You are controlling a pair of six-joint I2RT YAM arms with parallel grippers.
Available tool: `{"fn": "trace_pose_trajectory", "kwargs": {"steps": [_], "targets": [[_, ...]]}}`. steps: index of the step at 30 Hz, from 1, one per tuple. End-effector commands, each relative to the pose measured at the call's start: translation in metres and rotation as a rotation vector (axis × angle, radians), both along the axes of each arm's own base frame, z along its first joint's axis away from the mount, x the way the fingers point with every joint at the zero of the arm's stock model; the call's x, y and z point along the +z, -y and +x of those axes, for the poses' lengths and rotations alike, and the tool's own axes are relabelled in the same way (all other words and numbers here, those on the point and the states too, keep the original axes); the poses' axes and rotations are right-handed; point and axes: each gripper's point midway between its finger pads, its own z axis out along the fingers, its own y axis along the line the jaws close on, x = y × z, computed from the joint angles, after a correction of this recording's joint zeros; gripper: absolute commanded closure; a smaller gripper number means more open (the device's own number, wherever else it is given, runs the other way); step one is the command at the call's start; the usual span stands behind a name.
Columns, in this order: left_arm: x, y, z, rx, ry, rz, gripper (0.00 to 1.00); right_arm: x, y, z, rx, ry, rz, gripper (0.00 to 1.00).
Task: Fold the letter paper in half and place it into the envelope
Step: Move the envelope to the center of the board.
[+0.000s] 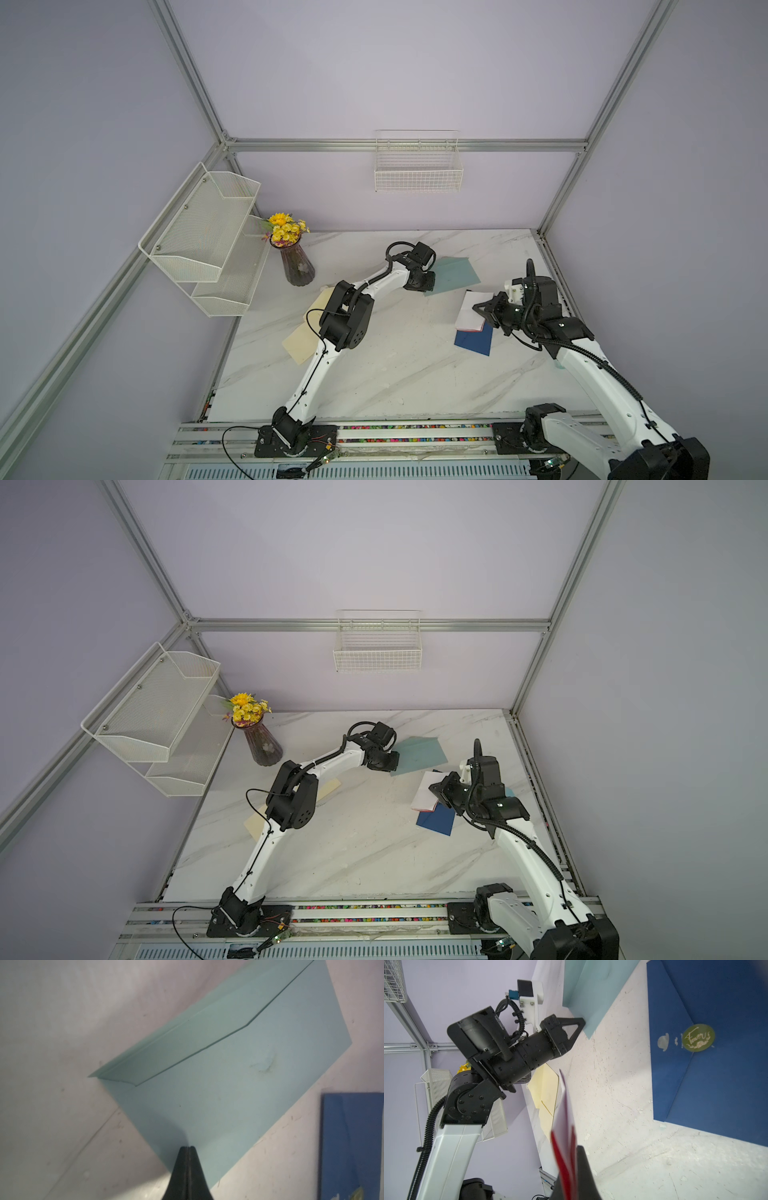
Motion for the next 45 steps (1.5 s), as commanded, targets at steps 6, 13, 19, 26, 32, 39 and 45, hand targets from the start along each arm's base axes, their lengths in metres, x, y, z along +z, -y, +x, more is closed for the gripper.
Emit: {"fn": "trace_pose_trajectory", "kwargs": {"steps": [6, 13, 19, 26, 32, 39, 45], "targets": [[0.035, -0.028, -0.058, -0.070, -0.032, 0.042, 1.00, 0.011, -0.001, 0.023, 0.025, 0.091, -0.010, 1.00], [0.091, -0.025, -0.046, -0.253, 0.153, 0.061, 0.31, 0.010, -0.003, 0.028, 0.042, 0.091, -0.002, 1.00], [0.101, -0.047, -0.006, -0.247, 0.208, 0.070, 0.00, 0.009, -0.005, 0.022, 0.042, 0.085, 0.022, 1.00], [0.106, -0.035, 0.028, -0.275, 0.231, -0.037, 0.01, 0.016, -0.006, 0.021, 0.048, 0.096, 0.035, 1.00], [0.100, -0.014, 0.040, -0.284, 0.245, -0.068, 0.04, 0.022, -0.008, 0.023, 0.055, 0.101, 0.046, 1.00], [0.092, 0.007, 0.049, -0.279, 0.251, -0.109, 0.07, 0.030, -0.007, 0.019, 0.044, 0.111, 0.061, 1.00], [0.079, 0.017, 0.056, -0.252, 0.242, -0.129, 0.12, 0.038, -0.007, 0.016, 0.044, 0.123, 0.075, 1.00]]}}
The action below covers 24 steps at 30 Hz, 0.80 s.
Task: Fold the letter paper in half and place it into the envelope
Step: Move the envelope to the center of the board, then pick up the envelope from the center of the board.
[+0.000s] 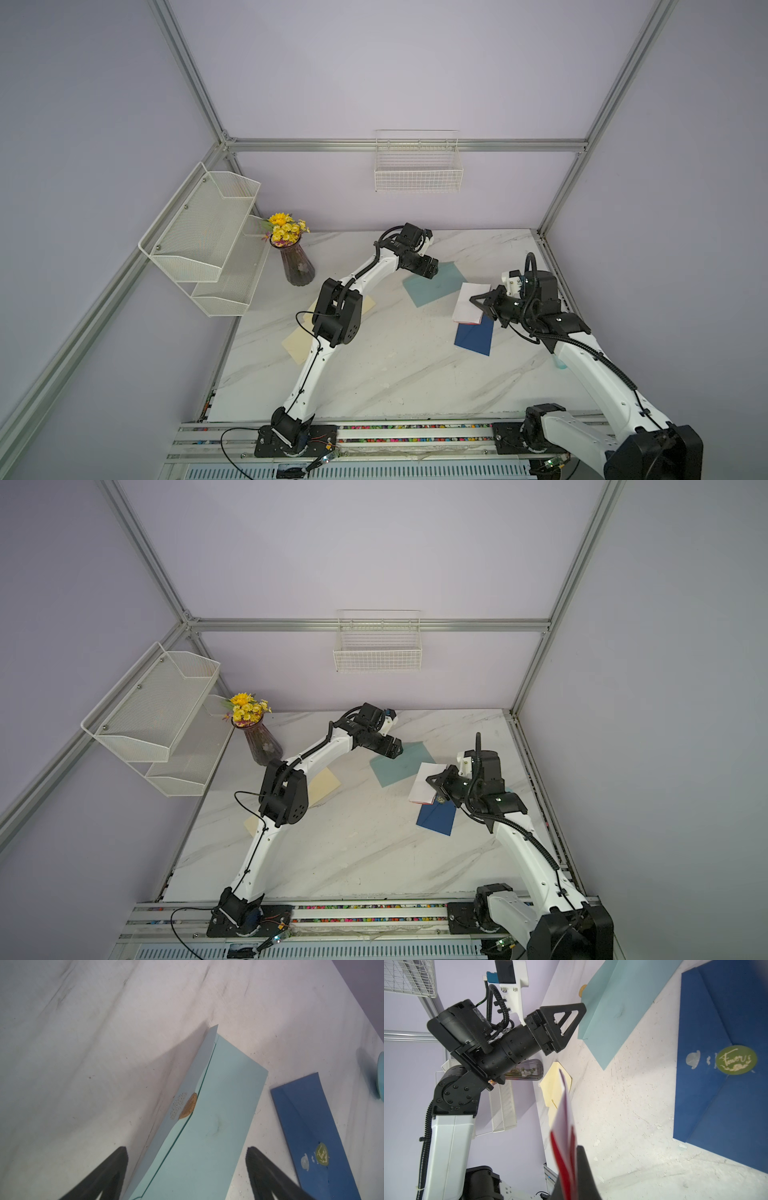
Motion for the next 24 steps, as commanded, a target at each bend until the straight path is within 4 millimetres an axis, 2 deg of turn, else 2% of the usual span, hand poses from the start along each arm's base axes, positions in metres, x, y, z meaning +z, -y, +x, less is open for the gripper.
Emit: {"fn": "trace_pose_trajectory", "kwargs": {"steps": [1, 11, 13, 16, 18, 23, 24], "targets": [[0.012, 0.010, 0.011, 0.007, 0.035, -0.054, 0.13, 0.024, 0.000, 0.002, -0.004, 0.049, 0.022, 1.00], [0.001, 0.024, 0.023, 0.010, 0.032, -0.115, 0.31, 0.037, 0.001, -0.002, -0.001, 0.065, 0.033, 1.00], [-0.003, 0.027, 0.025, 0.026, 0.016, -0.136, 0.42, 0.040, 0.001, -0.002, 0.000, 0.070, 0.031, 1.00], [-0.004, 0.032, 0.028, 0.025, 0.019, -0.153, 0.64, 0.042, 0.003, -0.003, -0.004, 0.071, 0.031, 1.00], [-0.007, 0.031, 0.031, 0.030, 0.019, -0.151, 0.70, 0.043, 0.003, -0.004, -0.008, 0.067, 0.035, 1.00], [-0.012, 0.022, 0.036, 0.049, -0.003, -0.162, 1.00, 0.046, 0.004, -0.004, -0.009, 0.071, 0.037, 1.00], [-0.012, 0.020, 0.035, 0.050, -0.011, -0.165, 1.00, 0.045, 0.005, -0.004, -0.012, 0.069, 0.036, 1.00]]}}
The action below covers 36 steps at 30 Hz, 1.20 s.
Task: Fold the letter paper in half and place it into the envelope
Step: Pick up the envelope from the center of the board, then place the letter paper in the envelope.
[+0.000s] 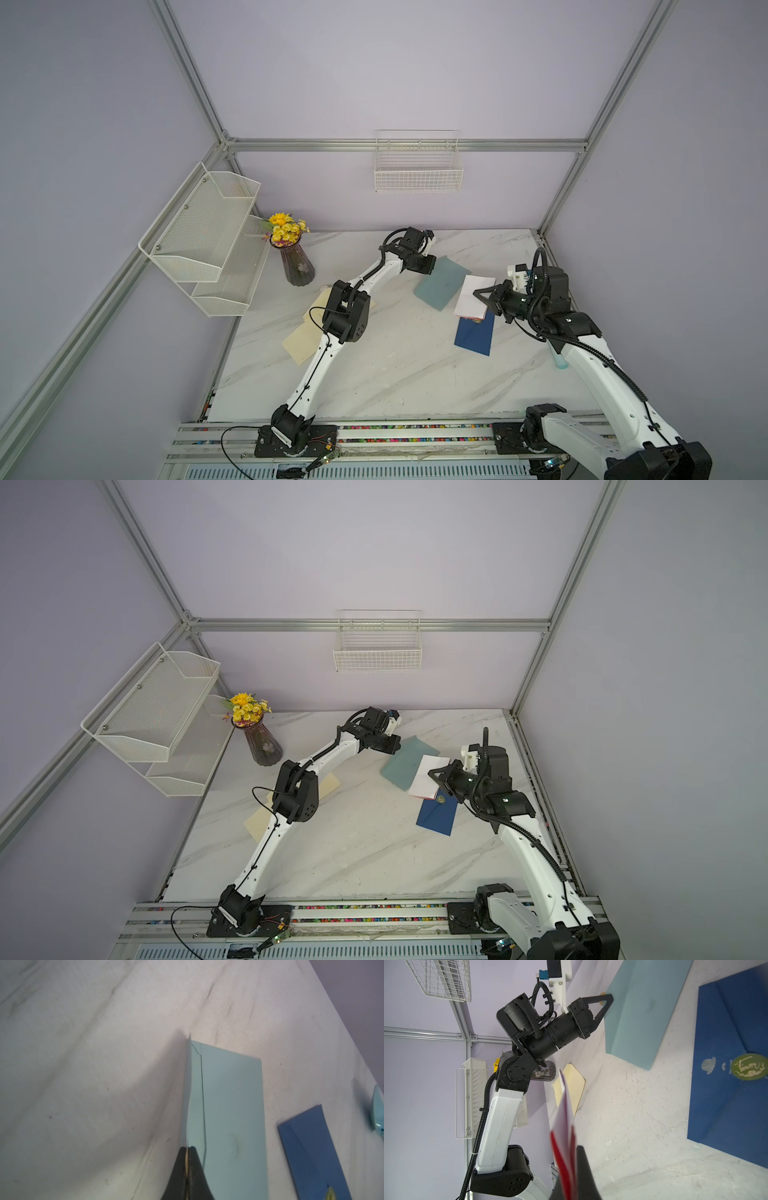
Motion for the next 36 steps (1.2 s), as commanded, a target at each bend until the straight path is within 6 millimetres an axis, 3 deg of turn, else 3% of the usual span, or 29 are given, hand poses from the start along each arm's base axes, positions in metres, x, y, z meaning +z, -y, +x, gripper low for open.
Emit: {"fn": "trace_pose_trajectory", "kwargs": {"steps": [1, 4, 11, 16, 20, 25, 36], "targets": [[0.016, -0.007, 0.009, 0.009, 0.016, -0.047, 1.00, 0.012, 0.002, -0.002, -0.009, 0.014, 0.011, 1.00], [0.023, -0.016, 0.006, 0.017, 0.014, -0.038, 1.00, 0.009, 0.003, -0.001, -0.016, 0.007, 0.009, 1.00], [0.067, -0.047, -0.008, 0.055, 0.058, -0.023, 1.00, -0.006, 0.008, 0.010, -0.033, -0.020, -0.045, 1.00], [0.101, -0.066, -0.036, 0.072, 0.072, -0.020, 1.00, -0.027, 0.011, 0.022, -0.035, -0.074, -0.094, 1.00], [0.114, -0.085, -0.061, 0.137, 0.050, -0.002, 1.00, -0.026, 0.002, 0.045, -0.042, -0.063, -0.042, 1.00], [0.127, -0.104, -0.085, 0.207, 0.026, -0.019, 1.00, -0.026, -0.031, 0.061, 0.016, -0.090, -0.041, 1.00], [0.153, -0.104, -0.120, 0.200, 0.043, -0.058, 1.00, -0.041, -0.126, 0.073, 0.120, -0.185, -0.027, 1.00]]}}
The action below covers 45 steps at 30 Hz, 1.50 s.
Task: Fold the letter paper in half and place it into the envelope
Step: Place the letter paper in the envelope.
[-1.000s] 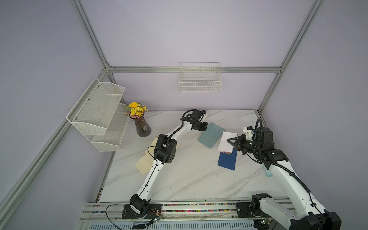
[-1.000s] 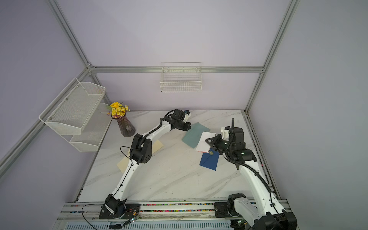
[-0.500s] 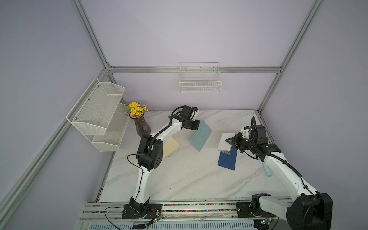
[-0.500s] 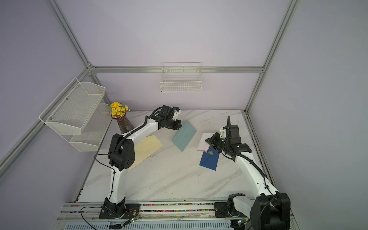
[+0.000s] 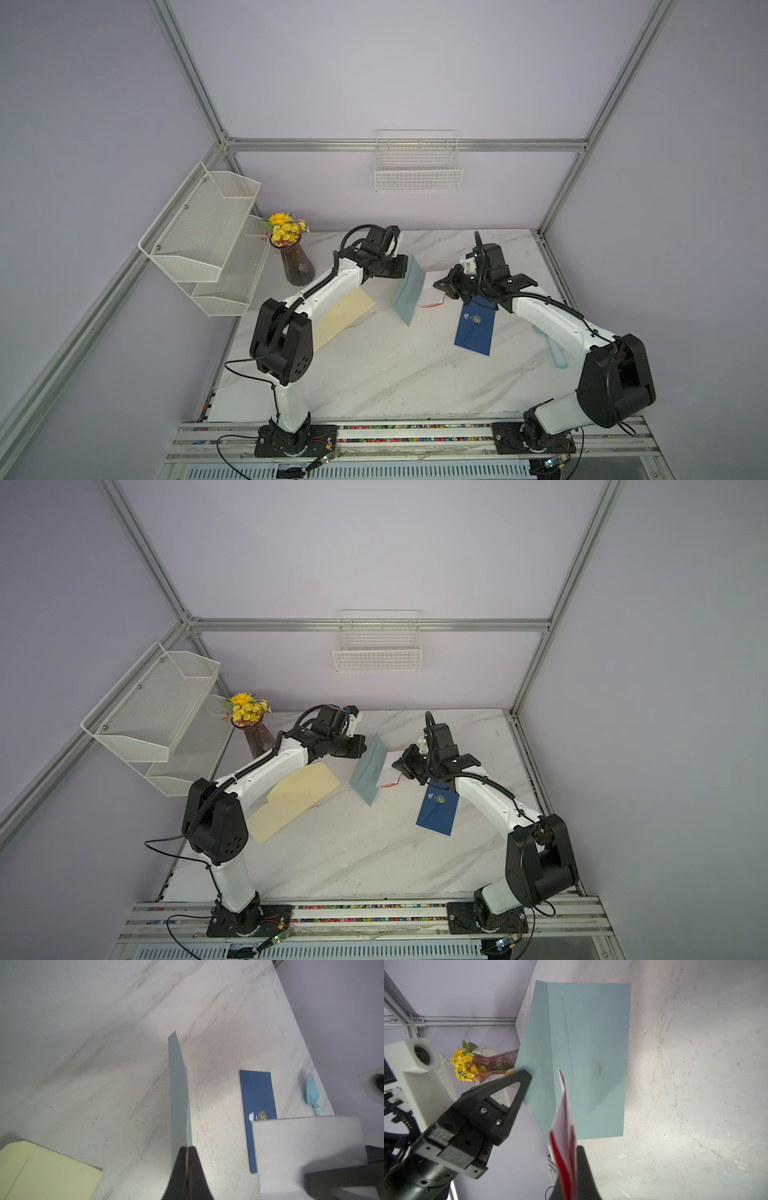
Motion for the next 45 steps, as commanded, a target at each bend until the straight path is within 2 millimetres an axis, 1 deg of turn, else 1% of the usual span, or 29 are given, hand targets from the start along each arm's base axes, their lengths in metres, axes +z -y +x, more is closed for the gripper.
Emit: {"fn": "trace_pose_trajectory", "kwargs": {"steps": [1, 3, 7, 8, 13, 18, 23, 27, 32, 36, 40, 42, 43, 45], "targets": [[0.036, 0.007, -0.011, -0.006, 0.067, -0.048, 1.00, 0.008, -0.022, 0.010, -0.011, 0.005, 0.010, 1.00], [0.038, 0.012, -0.017, -0.019, 0.071, -0.048, 1.00, 0.001, -0.029, 0.011, -0.001, -0.018, -0.007, 1.00], [0.040, 0.020, -0.031, -0.046, 0.073, -0.048, 1.00, 0.000, -0.041, 0.015, 0.013, -0.020, 0.026, 1.00], [0.039, 0.020, -0.033, -0.049, 0.070, -0.050, 1.00, 0.001, -0.043, 0.015, 0.016, -0.014, 0.038, 1.00], [0.036, 0.022, -0.044, -0.072, 0.047, -0.066, 1.00, 0.019, -0.050, 0.021, 0.004, 0.054, 0.142, 1.00], [0.035, 0.025, -0.052, -0.098, 0.036, -0.088, 1.00, 0.025, -0.054, 0.027, -0.003, 0.085, 0.191, 1.00], [0.040, 0.033, -0.059, -0.139, 0.027, -0.138, 1.00, 0.015, -0.056, 0.032, -0.013, 0.077, 0.187, 1.00], [0.045, 0.040, -0.063, -0.166, 0.024, -0.189, 1.00, 0.006, -0.062, 0.033, -0.008, 0.067, 0.163, 1.00], [0.049, 0.050, -0.065, -0.196, 0.021, -0.258, 1.00, -0.011, -0.076, 0.026, 0.016, 0.046, 0.117, 1.00], [0.052, 0.057, -0.065, -0.208, 0.016, -0.313, 1.00, -0.028, -0.090, 0.019, 0.029, 0.025, 0.094, 1.00], [0.052, 0.059, -0.065, -0.210, 0.009, -0.336, 1.00, -0.043, -0.100, 0.014, 0.040, 0.001, 0.072, 1.00], [0.053, 0.059, -0.065, -0.211, 0.012, -0.339, 1.00, -0.045, -0.104, 0.014, 0.050, -0.003, 0.075, 1.00], [0.054, 0.059, -0.064, -0.210, 0.015, -0.339, 1.00, -0.043, -0.105, 0.015, 0.052, 0.002, 0.078, 1.00], [0.053, 0.056, -0.063, -0.205, 0.013, -0.330, 1.00, -0.031, -0.104, 0.016, 0.060, 0.028, 0.069, 1.00]]}}
